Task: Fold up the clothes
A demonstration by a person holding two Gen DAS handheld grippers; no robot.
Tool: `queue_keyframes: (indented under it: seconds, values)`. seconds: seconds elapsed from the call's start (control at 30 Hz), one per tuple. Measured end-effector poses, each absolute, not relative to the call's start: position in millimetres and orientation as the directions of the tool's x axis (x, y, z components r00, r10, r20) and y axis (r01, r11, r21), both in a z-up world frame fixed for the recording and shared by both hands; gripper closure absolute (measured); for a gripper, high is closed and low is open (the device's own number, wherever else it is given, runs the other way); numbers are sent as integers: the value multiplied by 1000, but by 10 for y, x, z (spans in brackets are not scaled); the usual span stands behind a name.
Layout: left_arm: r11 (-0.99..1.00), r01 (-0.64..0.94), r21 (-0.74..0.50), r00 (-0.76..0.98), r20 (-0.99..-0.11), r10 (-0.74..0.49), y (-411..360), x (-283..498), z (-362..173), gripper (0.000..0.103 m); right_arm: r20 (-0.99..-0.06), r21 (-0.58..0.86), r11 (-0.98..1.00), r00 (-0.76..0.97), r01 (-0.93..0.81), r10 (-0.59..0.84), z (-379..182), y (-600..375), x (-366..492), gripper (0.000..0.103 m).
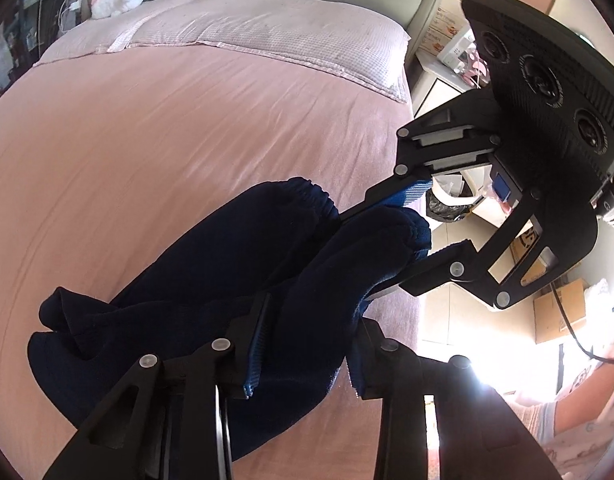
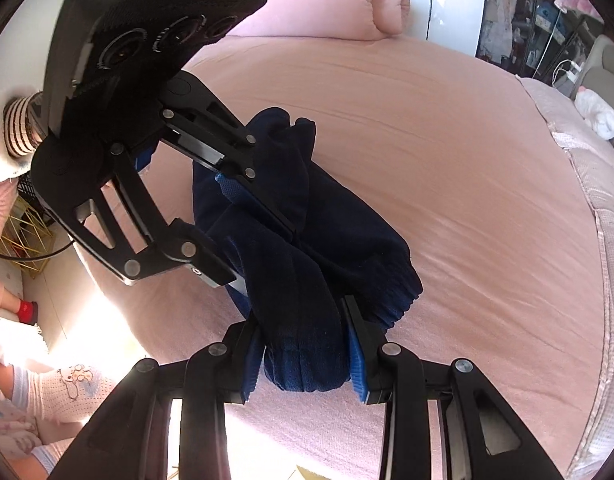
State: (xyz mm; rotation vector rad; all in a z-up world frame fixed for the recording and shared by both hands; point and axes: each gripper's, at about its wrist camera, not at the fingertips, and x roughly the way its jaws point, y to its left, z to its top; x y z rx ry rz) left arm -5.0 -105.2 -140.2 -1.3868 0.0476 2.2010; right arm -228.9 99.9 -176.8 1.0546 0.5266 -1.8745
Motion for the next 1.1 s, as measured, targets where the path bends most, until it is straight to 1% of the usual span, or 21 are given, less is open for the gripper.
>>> queue_keyframes:
  seconds: [0.1, 0.13, 0.17, 0.33, 0.6, 0.7, 0.77, 0.97, 1.03, 1.1]
  values:
    - [-862, -431, -268, -339, -837, 429, -1098, -47, -1414, 77, -830, 72, -522, -239, 850, -504, -1744, 1012, -2308, 67]
    - [-864, -427, -267, -343, -836, 428, -1101, -36, -1421, 78, -828, 76, -526, -240, 847, -507, -1736, 1017, -2314, 65]
    - [-865, -424, -270, -344, -835, 429, -1091, -40, -1428, 78, -826, 85, -533, -240, 842, -509, -1734, 1035, -2320, 63]
    - [-866, -397, -304, -342, -827, 447, -1078, -130, -1460, 79, -815, 141, -556, -222, 819, -535, -1762, 1159, -2316, 62]
    - [-870, -333, -364, -347, -811, 472, -1182, -78, -1404, 79, -800, 163, -587, -242, 793, -549, -1799, 1253, -2294, 62]
    - [-865, -305, -398, -355, -796, 491, -1256, -92, -1361, 79, -786, 156, -591, -263, 792, -559, -1741, 1255, -2299, 63]
    - [-859, -284, -427, -360, -783, 508, -1311, -109, -1325, 79, -776, 153, -591, -274, 792, -568, -1687, 1258, -2303, 67]
    - [-861, -265, -434, -377, -775, 507, -1348, -146, -1235, 79, -758, 178, -609, -287, 773, -586, -1599, 1240, -2406, 68]
    - [-866, -264, -424, -380, -780, 498, -1340, -162, -1224, 79, -760, 208, -616, -271, 759, -591, -1611, 1243, -2449, 68]
    - [-871, -257, -419, -383, -783, 490, -1340, -191, -1229, 79, -760, 270, -627, -238, 731, -605, -1642, 1264, -2515, 68]
